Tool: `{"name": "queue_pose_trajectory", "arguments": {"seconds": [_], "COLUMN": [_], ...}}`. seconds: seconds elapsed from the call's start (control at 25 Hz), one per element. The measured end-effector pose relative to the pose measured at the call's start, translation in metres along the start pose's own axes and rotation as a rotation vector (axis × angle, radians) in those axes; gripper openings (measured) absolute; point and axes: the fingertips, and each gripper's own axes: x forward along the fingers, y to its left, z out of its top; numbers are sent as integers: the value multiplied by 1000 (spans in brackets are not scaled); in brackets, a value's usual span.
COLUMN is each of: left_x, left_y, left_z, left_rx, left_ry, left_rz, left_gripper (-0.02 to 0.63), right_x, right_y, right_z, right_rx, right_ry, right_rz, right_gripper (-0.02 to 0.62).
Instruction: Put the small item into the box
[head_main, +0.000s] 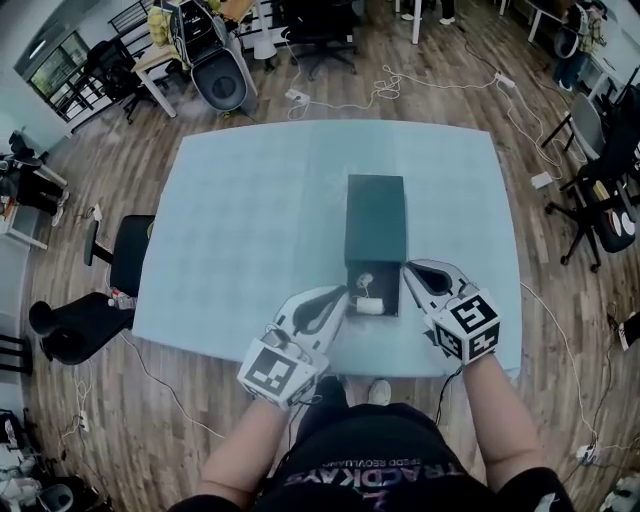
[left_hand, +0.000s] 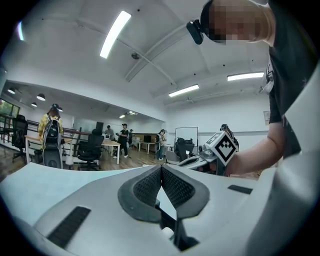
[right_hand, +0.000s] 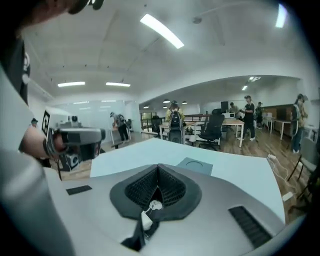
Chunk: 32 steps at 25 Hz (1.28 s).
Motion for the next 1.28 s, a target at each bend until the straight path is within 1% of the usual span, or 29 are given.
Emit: {"name": "queue_pose_trajectory", "arguments": {"seconds": [0.12, 0.24, 0.4, 0.52, 0.72, 0.84, 1.0, 1.28], "left_x": [-3, -7, -13, -20, -37, -45, -53, -65], "left_y": [-14, -25, -44, -60, -74, -84, -92, -91], "left_z": [8, 16, 23, 26, 33, 36, 30, 12], "left_rx": [-4, -11, -13, -10, -4, 4, 7, 4], "left_ry": [-14, -29, -45, -49, -35, -24, -8, 13], "left_rz": [26, 62, 99, 111, 129, 129, 116, 33], "left_gripper": [34, 34, 34, 34, 34, 34, 34, 34], "right_x": [-28, -53, -79, -93, -106, -116, -123, -118], "right_y": [0, 6, 18, 29, 44, 50, 56, 73], "right_z": [21, 36, 43, 44, 46, 44, 37, 22], "right_rx": [56, 48, -5, -34, -8, 9, 46, 90], "right_ry": [-81, -130, -157, -167, -194, -204, -218, -210], "right_rz": [13, 32, 53, 69, 84, 86, 70, 0], "right_gripper": [20, 20, 20, 20, 20, 19, 20, 19]}}
